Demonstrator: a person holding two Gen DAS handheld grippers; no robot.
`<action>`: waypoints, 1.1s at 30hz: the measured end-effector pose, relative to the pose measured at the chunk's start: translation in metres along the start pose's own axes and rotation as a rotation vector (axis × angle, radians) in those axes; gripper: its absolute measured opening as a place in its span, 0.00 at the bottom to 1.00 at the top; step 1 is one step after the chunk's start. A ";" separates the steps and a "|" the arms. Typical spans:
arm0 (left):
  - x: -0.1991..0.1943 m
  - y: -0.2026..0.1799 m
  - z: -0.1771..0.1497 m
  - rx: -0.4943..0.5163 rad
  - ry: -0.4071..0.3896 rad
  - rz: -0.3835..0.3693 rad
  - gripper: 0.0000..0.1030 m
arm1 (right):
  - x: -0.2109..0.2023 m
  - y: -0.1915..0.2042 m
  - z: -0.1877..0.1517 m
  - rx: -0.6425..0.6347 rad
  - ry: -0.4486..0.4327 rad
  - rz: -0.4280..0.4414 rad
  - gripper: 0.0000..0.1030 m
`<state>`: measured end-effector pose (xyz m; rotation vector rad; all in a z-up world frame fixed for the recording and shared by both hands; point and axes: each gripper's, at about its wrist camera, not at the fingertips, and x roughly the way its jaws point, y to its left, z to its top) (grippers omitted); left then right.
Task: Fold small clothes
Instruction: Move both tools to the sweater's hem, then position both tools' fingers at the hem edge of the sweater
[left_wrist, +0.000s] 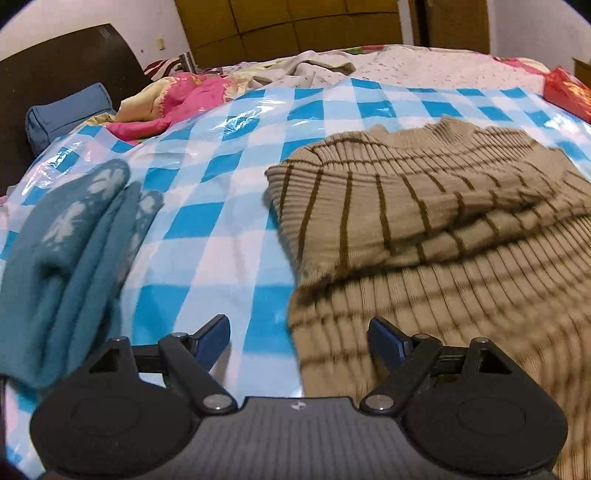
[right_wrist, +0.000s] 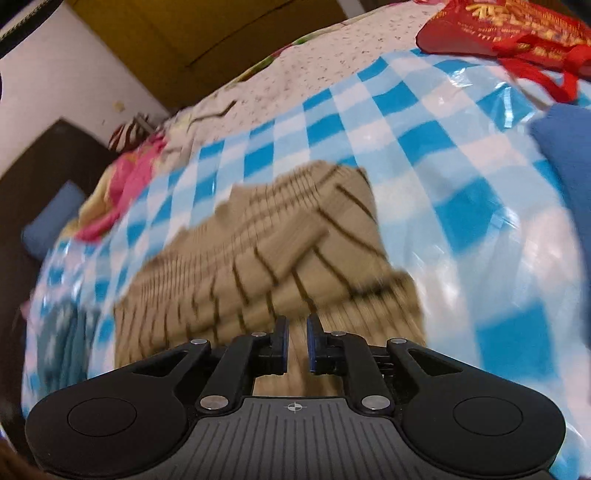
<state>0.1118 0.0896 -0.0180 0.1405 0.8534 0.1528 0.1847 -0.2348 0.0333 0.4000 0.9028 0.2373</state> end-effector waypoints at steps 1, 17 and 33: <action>-0.008 0.001 -0.004 0.007 0.004 -0.010 0.90 | -0.011 -0.003 -0.009 -0.011 0.014 -0.008 0.14; -0.099 -0.006 -0.070 -0.044 0.231 -0.207 0.89 | -0.067 -0.038 -0.103 -0.028 0.325 0.046 0.25; -0.104 -0.011 -0.076 -0.088 0.282 -0.296 0.49 | -0.057 -0.052 -0.110 0.072 0.412 0.170 0.25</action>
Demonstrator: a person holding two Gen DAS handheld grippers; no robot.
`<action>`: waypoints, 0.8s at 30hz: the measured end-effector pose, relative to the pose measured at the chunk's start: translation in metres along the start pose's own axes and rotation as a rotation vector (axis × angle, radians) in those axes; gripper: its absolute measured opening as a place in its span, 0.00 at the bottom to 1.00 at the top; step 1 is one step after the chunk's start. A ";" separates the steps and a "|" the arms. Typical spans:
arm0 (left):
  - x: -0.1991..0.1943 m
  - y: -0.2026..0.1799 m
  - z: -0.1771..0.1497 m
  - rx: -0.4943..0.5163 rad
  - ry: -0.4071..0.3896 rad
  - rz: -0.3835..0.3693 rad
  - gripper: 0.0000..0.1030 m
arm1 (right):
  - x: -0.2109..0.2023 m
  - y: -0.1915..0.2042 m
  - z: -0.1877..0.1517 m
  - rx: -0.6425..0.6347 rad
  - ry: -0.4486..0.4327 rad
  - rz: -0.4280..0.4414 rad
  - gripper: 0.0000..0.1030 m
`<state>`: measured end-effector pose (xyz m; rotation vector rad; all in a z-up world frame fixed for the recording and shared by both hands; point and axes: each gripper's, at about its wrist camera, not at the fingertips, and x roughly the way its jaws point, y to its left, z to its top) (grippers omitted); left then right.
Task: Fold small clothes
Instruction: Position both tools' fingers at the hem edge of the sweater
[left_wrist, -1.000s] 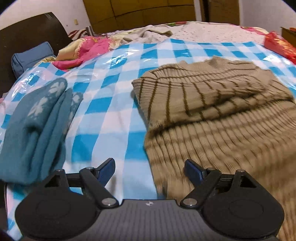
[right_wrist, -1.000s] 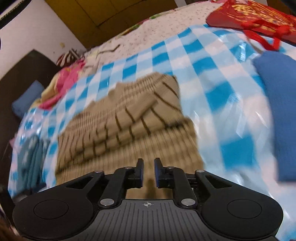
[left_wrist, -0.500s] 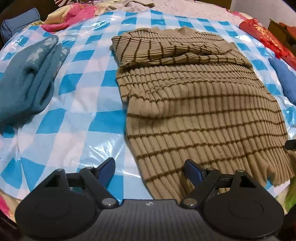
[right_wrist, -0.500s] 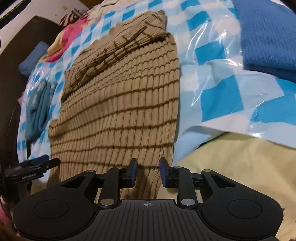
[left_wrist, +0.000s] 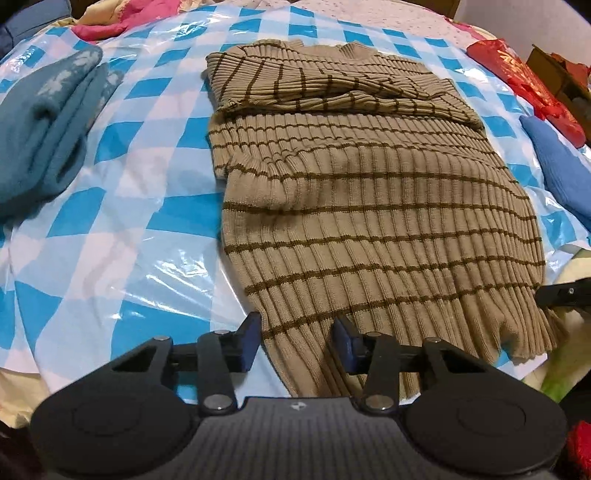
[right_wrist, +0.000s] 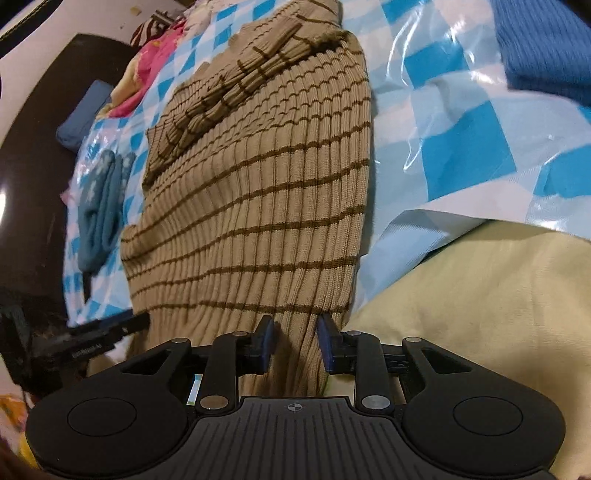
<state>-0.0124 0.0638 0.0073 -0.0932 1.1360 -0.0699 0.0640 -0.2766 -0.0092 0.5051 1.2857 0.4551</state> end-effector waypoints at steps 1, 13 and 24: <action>0.000 0.000 -0.001 0.000 0.003 0.001 0.48 | -0.001 -0.001 0.000 0.002 0.005 0.003 0.25; 0.007 0.000 -0.001 -0.005 0.009 -0.017 0.45 | -0.008 0.006 -0.003 -0.057 -0.049 -0.122 0.21; 0.005 -0.001 -0.001 0.004 0.025 -0.019 0.45 | 0.005 0.006 0.003 -0.046 -0.045 -0.109 0.21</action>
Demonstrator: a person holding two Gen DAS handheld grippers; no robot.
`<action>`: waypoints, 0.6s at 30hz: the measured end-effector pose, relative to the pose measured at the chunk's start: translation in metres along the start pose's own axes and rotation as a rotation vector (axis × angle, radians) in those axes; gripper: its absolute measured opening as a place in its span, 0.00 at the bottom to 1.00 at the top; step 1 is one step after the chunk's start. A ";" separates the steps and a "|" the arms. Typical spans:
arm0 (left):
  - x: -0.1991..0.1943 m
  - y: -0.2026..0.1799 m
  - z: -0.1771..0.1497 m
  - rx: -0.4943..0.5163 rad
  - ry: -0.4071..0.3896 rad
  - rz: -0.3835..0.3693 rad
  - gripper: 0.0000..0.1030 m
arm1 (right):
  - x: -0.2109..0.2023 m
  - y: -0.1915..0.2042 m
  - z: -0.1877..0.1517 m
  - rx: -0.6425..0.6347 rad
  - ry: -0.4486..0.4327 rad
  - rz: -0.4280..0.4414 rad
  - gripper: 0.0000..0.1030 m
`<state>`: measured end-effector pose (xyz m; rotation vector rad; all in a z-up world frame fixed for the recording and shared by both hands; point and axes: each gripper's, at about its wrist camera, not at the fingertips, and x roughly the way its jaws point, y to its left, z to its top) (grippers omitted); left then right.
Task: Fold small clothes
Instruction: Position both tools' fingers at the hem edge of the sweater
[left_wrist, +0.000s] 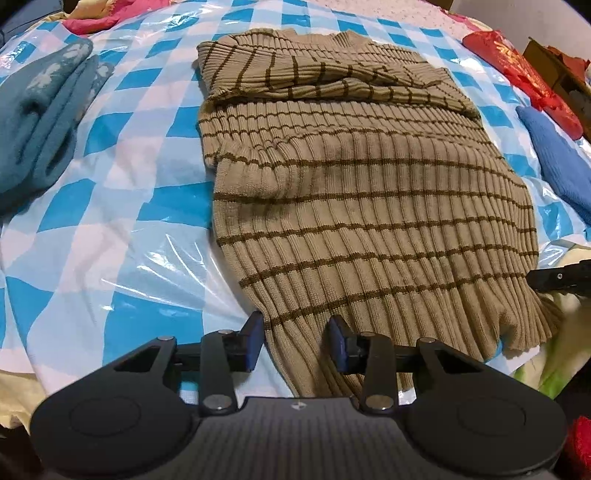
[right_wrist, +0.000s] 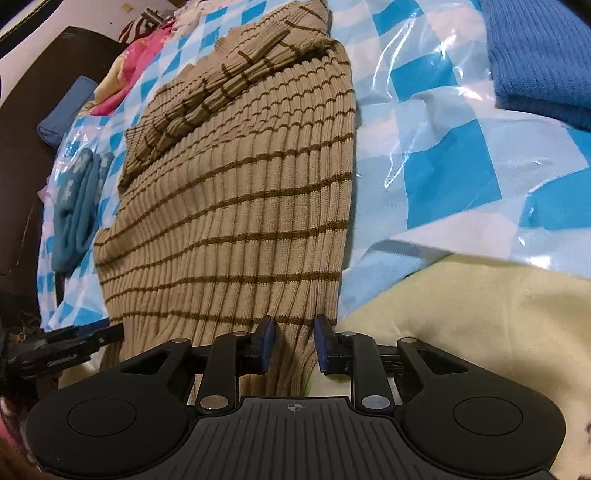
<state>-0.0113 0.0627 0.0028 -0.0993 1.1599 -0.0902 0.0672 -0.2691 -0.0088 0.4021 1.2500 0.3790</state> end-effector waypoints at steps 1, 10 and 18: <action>-0.001 0.001 -0.001 -0.001 -0.002 -0.004 0.44 | -0.003 0.001 0.000 -0.006 -0.008 0.006 0.22; 0.001 0.002 -0.001 -0.006 -0.019 -0.028 0.40 | -0.008 0.001 0.006 -0.039 -0.031 -0.073 0.22; 0.004 0.000 0.002 0.003 -0.006 -0.039 0.39 | 0.005 -0.003 0.012 0.007 0.001 -0.005 0.21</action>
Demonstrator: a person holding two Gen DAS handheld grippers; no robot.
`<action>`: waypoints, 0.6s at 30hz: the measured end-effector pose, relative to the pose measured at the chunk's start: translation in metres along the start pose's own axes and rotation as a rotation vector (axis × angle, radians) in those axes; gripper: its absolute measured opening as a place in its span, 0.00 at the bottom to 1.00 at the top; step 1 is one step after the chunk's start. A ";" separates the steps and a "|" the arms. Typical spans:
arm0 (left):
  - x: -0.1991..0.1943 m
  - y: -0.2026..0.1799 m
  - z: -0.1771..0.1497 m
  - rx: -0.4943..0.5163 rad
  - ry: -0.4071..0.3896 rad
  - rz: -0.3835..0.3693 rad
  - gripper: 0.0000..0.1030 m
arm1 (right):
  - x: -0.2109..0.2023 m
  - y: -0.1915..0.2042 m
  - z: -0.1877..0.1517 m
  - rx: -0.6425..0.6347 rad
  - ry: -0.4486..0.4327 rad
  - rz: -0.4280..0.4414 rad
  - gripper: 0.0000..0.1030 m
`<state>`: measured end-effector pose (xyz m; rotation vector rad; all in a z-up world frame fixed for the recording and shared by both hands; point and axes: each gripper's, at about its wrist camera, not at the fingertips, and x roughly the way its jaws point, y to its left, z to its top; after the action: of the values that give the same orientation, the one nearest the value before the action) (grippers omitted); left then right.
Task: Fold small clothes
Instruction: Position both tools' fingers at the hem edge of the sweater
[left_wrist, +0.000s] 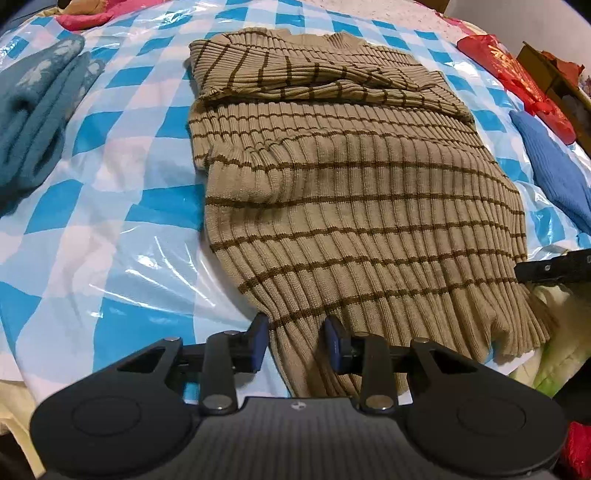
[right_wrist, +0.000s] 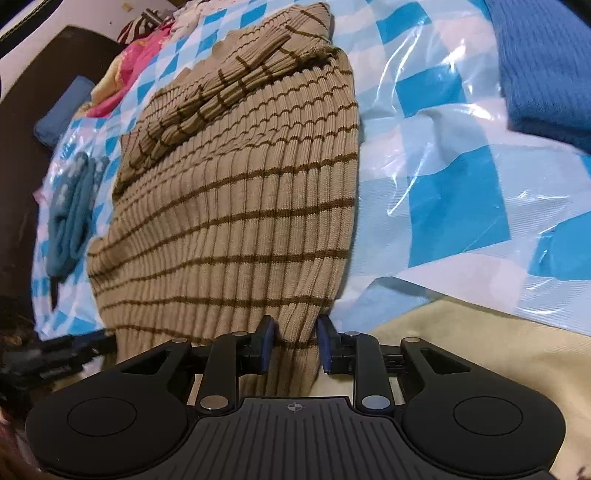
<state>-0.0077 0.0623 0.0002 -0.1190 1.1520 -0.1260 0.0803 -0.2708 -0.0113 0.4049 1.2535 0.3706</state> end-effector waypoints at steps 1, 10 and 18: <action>-0.002 0.000 -0.001 0.004 -0.005 -0.002 0.33 | -0.006 -0.003 -0.001 0.012 -0.008 0.015 0.21; 0.002 0.002 0.002 -0.027 0.000 -0.021 0.30 | -0.010 0.003 0.015 -0.087 -0.036 -0.106 0.24; 0.001 0.007 0.003 -0.060 0.000 -0.043 0.31 | -0.004 -0.006 0.014 -0.057 0.020 0.014 0.27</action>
<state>-0.0047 0.0694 -0.0008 -0.1966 1.1542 -0.1297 0.0927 -0.2788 -0.0072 0.3620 1.2569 0.4222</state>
